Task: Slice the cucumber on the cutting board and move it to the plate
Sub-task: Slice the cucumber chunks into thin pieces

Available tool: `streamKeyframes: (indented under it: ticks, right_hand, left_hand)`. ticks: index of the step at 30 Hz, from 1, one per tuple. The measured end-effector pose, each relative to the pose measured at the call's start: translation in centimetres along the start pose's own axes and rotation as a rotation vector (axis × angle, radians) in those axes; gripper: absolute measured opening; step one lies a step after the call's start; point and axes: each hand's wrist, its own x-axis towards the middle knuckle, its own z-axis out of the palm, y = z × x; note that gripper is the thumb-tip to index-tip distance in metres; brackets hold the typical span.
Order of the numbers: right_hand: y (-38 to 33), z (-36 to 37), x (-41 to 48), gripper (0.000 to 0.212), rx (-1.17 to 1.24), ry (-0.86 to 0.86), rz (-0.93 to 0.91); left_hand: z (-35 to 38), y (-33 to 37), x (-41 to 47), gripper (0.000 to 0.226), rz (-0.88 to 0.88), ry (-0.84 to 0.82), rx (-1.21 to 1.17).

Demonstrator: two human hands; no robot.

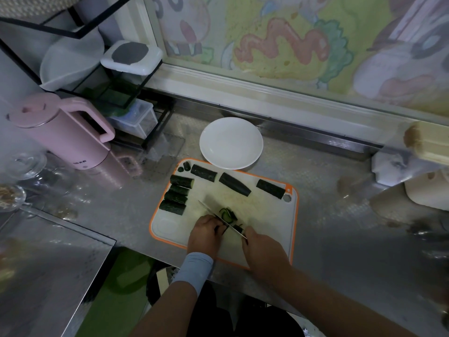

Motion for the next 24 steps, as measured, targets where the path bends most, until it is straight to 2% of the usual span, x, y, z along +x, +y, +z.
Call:
streamKeyframes:
  ticks: [14, 19, 24]
  right_hand:
    - [-0.9, 1.3, 2.6, 0.028, -0.01, -0.025, -0.015]
    - [-0.8, 0.6, 1.3, 0.028, -0.021, 0.027, -0.031]
    - [-0.3, -0.2, -0.4, 0.025, -0.027, -0.004, 0.016]
  left_hand:
    - [-0.3, -0.1, -0.3, 0.006, 0.013, -0.002, -0.013]
    - [-0.2, 0.0, -0.2, 0.009, -0.004, 0.001, -0.007]
    - [-0.3, -0.1, -0.2, 0.01, 0.02, -0.002, 0.009]
